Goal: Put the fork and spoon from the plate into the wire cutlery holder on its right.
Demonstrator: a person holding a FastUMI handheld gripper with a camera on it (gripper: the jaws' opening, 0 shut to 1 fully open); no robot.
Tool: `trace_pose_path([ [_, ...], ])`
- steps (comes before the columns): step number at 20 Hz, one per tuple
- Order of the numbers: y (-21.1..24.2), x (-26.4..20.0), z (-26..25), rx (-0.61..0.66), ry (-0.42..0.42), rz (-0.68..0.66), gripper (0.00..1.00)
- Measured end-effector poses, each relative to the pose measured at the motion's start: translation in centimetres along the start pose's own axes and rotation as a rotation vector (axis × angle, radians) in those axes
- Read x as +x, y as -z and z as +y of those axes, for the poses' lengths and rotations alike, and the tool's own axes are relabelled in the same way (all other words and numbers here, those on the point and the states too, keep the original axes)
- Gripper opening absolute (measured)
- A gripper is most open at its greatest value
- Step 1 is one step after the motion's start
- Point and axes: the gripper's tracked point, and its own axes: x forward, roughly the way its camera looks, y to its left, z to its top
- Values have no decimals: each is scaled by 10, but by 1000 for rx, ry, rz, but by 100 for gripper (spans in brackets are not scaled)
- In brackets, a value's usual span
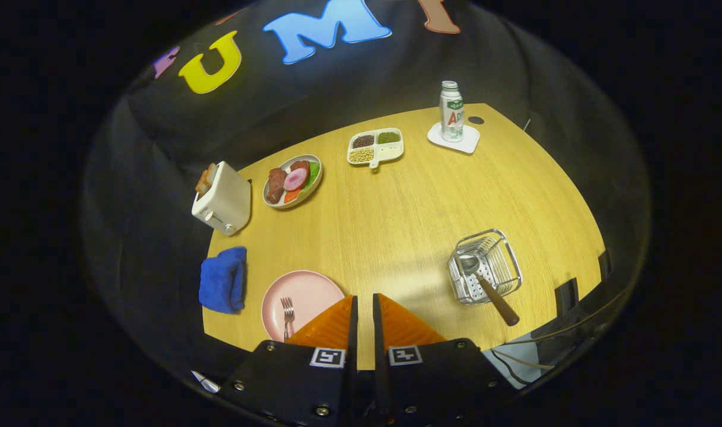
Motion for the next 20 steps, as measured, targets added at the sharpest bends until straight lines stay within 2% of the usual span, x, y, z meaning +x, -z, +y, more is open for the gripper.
trace_pose_path([
  [2,10,6,17,-28,-21,25,17],
  [9,58,39,81,-119,-109,165,17],
  [11,71,51,100,-150,-125,203,20],
  [20,131,103,138,-214,-123,360,23],
])
